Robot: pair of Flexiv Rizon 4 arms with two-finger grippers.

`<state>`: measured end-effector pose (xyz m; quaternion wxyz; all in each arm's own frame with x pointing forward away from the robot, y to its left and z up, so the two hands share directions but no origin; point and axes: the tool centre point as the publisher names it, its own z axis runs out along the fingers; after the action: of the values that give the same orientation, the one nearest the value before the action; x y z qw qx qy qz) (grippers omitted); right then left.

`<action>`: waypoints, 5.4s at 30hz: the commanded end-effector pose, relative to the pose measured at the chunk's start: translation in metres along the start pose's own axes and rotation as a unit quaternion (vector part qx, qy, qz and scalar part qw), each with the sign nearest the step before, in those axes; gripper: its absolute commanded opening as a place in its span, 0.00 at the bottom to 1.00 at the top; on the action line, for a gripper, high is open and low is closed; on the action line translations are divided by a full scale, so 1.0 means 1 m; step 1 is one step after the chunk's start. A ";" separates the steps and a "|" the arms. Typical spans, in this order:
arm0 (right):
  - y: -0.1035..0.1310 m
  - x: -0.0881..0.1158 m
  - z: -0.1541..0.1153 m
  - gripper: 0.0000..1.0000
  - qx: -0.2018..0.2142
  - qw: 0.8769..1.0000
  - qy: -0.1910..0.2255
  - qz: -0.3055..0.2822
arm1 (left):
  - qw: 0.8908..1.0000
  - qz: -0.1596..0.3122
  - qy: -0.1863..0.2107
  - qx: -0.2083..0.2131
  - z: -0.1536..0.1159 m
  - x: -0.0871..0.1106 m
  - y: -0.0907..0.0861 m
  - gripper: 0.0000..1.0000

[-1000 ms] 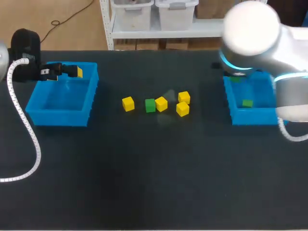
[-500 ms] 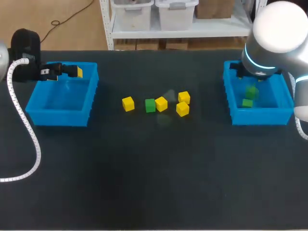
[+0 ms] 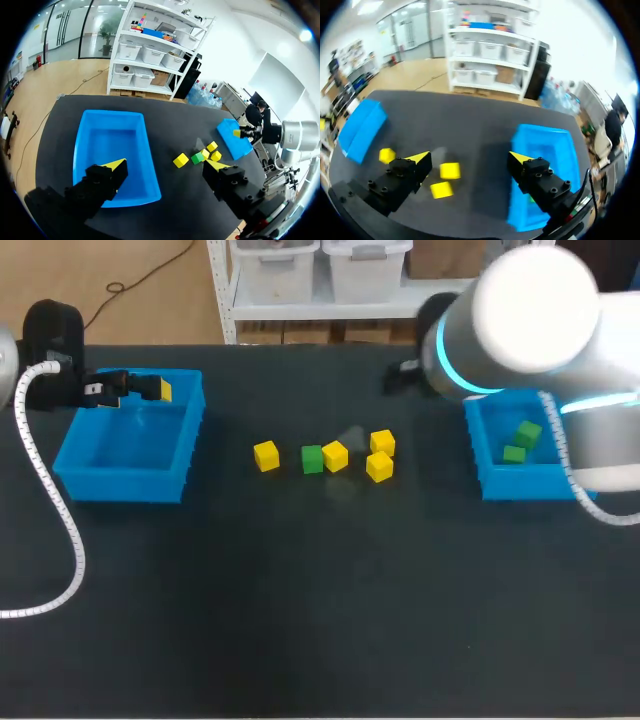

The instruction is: Put the green cubes in the right bin and the yellow cubes in the left bin.

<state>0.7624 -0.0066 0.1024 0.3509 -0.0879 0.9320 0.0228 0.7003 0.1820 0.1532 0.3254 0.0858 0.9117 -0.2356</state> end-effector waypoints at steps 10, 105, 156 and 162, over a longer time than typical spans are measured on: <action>0.068 0.007 0.030 1.00 -0.173 0.935 0.022 -0.310 | 1.000 0.000 0.000 0.001 0.000 0.000 0.001 1.00; 0.140 0.063 0.074 1.00 -0.268 0.804 0.069 -0.526 | 1.000 0.000 0.000 0.001 0.000 0.000 0.001 1.00; 0.136 0.045 0.061 1.00 -0.242 0.806 0.039 -0.539 | 1.000 0.000 0.000 0.001 0.000 0.000 0.001 1.00; 0.136 0.044 0.060 1.00 -0.241 0.806 0.037 -0.539 | 1.000 0.000 0.000 0.001 0.000 0.000 0.001 1.00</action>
<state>0.7476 0.1283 0.0247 0.2370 -0.6604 0.7105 0.0528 0.7003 0.1820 0.1532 0.3254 0.0858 0.9117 -0.2356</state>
